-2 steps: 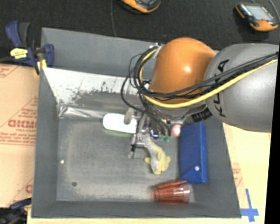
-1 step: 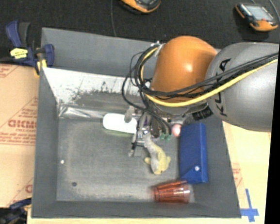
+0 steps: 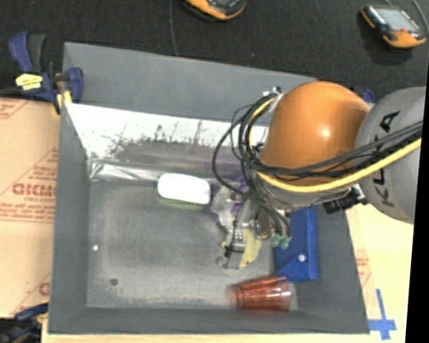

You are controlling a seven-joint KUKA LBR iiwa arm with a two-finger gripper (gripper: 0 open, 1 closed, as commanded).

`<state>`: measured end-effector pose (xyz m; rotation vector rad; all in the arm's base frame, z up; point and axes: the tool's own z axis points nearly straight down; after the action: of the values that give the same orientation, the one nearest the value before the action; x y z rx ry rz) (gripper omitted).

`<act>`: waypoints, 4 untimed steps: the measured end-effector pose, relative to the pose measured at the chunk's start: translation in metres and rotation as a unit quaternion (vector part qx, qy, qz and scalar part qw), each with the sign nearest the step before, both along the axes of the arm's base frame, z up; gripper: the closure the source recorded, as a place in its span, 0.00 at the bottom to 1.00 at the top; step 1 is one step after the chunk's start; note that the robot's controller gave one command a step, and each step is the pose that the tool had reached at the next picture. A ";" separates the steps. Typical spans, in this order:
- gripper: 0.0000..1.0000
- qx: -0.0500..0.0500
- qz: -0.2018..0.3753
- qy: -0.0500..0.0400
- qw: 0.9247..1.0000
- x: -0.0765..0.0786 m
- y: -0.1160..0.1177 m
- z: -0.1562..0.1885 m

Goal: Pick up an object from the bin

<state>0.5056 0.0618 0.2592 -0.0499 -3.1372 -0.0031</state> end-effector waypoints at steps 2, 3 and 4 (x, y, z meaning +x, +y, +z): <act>0.00 0.000 0.087 -0.005 0.996 0.032 -0.019 -0.037; 0.00 0.001 0.061 -0.009 0.998 0.065 -0.027 -0.077; 0.00 -0.001 0.014 -0.004 1.000 0.040 -0.043 -0.112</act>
Offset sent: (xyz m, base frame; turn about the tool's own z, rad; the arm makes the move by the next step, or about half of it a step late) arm 0.0111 -0.0480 -0.0862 -0.3088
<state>0.5453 0.0183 0.1472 -0.0067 -3.1458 0.0006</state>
